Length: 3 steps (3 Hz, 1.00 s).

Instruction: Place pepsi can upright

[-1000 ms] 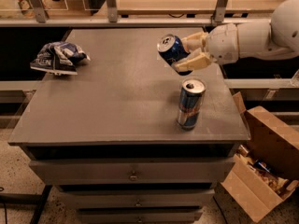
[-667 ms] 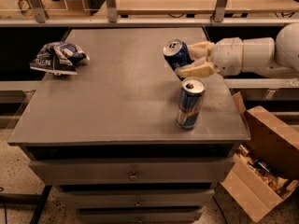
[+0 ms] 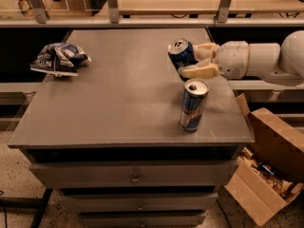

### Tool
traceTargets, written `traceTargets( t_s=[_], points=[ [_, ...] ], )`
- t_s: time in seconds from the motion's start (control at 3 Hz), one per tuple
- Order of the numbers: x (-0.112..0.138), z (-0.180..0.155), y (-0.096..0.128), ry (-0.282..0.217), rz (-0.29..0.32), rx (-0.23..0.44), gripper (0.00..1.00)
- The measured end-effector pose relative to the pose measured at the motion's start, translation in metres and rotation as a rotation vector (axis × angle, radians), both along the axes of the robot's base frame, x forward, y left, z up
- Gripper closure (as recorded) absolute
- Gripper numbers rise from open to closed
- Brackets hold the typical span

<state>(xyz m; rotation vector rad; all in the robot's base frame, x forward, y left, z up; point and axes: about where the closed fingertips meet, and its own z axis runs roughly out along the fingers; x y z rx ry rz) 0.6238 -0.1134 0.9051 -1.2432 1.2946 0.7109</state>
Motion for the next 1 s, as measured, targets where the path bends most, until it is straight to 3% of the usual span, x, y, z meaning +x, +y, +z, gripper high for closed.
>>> traceTargets(
  t_s=[0.33, 1.0],
  points=[
    [0.003, 0.0, -0.01, 0.031, -0.054, 0.121, 1.0],
    [0.013, -0.003, -0.028, 0.123, -0.137, 0.226, 1.0]
  ],
)
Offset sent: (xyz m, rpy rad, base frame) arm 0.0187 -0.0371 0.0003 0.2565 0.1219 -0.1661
